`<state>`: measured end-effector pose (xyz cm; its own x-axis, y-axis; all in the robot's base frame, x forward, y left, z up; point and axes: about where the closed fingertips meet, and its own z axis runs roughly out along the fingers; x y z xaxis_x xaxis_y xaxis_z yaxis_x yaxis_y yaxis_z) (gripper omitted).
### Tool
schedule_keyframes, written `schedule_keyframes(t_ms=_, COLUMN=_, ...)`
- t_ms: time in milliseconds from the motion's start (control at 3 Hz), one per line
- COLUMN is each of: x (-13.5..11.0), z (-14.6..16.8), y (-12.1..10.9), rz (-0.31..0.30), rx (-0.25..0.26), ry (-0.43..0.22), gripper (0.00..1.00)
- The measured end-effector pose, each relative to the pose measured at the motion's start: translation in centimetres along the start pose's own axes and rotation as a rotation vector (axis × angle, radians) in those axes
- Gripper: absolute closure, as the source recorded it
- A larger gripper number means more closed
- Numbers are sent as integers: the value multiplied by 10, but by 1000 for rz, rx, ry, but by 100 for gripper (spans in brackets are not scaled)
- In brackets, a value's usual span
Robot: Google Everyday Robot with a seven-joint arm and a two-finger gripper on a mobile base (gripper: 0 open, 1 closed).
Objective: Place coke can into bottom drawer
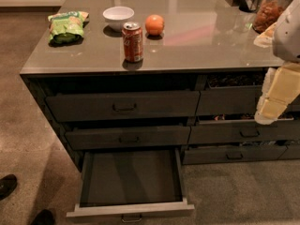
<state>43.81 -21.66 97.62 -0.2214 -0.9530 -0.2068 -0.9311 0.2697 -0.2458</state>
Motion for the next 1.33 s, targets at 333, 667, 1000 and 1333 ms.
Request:
schedule_keyframes(t_ms=333, x=-2, z=0, y=-2, rz=2, rx=4, ry=-7, gripper=0)
schedule_keyframes(t_ms=667, x=-25, z=-3, y=-22, rz=26, rx=28, ry=-106, gripper=0)
schedule_keyframes(t_ms=1000, x=-83, z=2, y=-75, rz=93, rx=26, ry=-355, gripper=0)
schedule_keyframes(t_ms=1333, x=-121, z=19, y=-114, rz=154, rx=0, ry=-570, gripper=0)
